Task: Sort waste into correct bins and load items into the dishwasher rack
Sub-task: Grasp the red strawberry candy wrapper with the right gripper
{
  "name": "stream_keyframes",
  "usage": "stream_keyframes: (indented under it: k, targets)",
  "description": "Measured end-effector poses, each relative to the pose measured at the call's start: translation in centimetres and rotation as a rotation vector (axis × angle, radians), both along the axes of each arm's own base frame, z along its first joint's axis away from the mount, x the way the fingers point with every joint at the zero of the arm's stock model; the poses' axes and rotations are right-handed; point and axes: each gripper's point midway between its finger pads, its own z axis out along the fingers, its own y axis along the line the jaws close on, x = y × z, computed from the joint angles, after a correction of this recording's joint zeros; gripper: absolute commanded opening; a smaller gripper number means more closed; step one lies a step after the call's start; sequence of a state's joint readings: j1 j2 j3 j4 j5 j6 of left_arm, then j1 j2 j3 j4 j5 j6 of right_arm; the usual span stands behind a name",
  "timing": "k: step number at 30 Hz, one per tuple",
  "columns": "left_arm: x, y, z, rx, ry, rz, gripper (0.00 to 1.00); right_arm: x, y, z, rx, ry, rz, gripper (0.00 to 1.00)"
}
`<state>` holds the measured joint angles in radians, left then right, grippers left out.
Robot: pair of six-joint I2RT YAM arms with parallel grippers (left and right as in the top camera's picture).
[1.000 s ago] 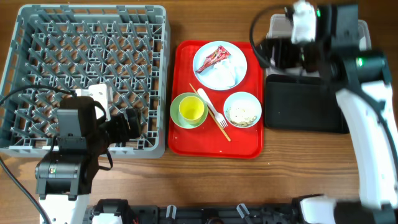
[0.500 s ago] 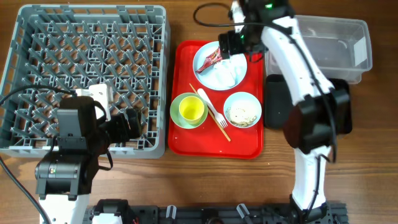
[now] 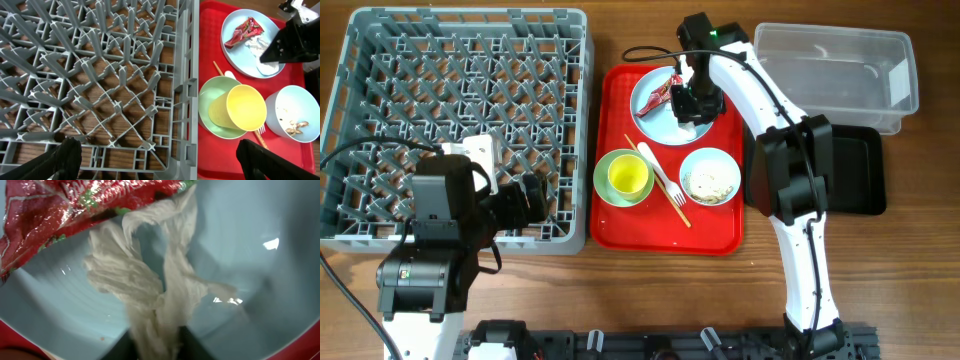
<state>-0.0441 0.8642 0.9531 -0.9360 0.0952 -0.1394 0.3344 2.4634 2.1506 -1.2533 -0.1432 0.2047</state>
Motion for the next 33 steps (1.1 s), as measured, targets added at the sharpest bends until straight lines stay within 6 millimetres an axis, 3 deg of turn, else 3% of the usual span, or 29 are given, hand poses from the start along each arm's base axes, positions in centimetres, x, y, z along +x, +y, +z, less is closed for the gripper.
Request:
stream_keyframes:
  k: [5, 7, 9, 12, 13, 14, 15, 17, 19, 21, 23, 30, 31, 33]
  targets:
    - [0.0, 0.0, 0.0, 0.0, 0.0, 0.0, 1.0, -0.4, -0.5, 0.2, -0.001, 0.023, -0.033, 0.04]
    - [0.0, 0.0, 0.0, 0.0, 0.0, 0.0, 1.0, 0.3, -1.4, 1.8, 0.011, -0.01, -0.058, 0.04]
    - [0.0, 0.0, 0.0, 0.0, 0.0, 0.0, 1.0, 1.6, -3.0, 5.7, 0.038, -0.099, -0.098, 0.06]
    - [0.0, 0.0, 0.0, 0.0, 0.0, 0.0, 1.0, 3.4, -8.2, 14.5, 0.057, -0.312, -0.202, 0.08]
    - [0.0, 0.0, 0.0, 0.0, 0.0, 0.0, 1.0, 3.6, -10.6, 16.8, 0.042, -0.368, -0.254, 0.22]
    - [0.0, 0.0, 0.0, 0.0, 0.0, 0.0, 1.0, 3.7, -12.8, 18.3, 0.024, -0.403, -0.319, 0.84]
    - [0.0, 0.0, 0.0, 0.0, 0.0, 0.0, 1.0, 3.9, -16.0, 18.9, -0.011, -0.423, -0.397, 1.0]
    - [0.0, 0.0, 0.0, 0.0, 0.0, 0.0, 1.0, 4.5, -17.9, 18.5, -0.009, -0.43, -0.457, 1.0]
    - [0.0, 0.0, 0.0, 0.0, 0.0, 0.0, 1.0, 5.9, -18.4, 19.0, 0.063, -0.474, -0.464, 1.0]
    - [0.0, 0.0, 0.0, 0.0, 0.0, 0.0, 1.0, 6.4, -16.8, 19.5, 0.157, -0.481, -0.436, 1.0]
    - [0.0, 0.0, 0.0, 0.0, 0.001, 0.0, 1.0, 6.4, -14.0, 19.8, 0.228, -0.472, -0.393, 1.0]
    - [0.1, 0.0, -0.2, 0.0, 0.008, 0.0, 1.0, 4.8, -0.8, 19.5, 0.172, -0.497, -0.301, 1.0]
    - [0.2, 0.0, -0.3, 0.001, 0.013, 0.0, 1.0, 4.7, 1.3, 18.9, 0.173, -0.497, -0.301, 1.0]
    - [0.2, 0.0, -0.5, 0.001, 0.021, 0.0, 1.0, 4.6, 3.3, 17.3, 0.168, -0.479, -0.313, 1.0]
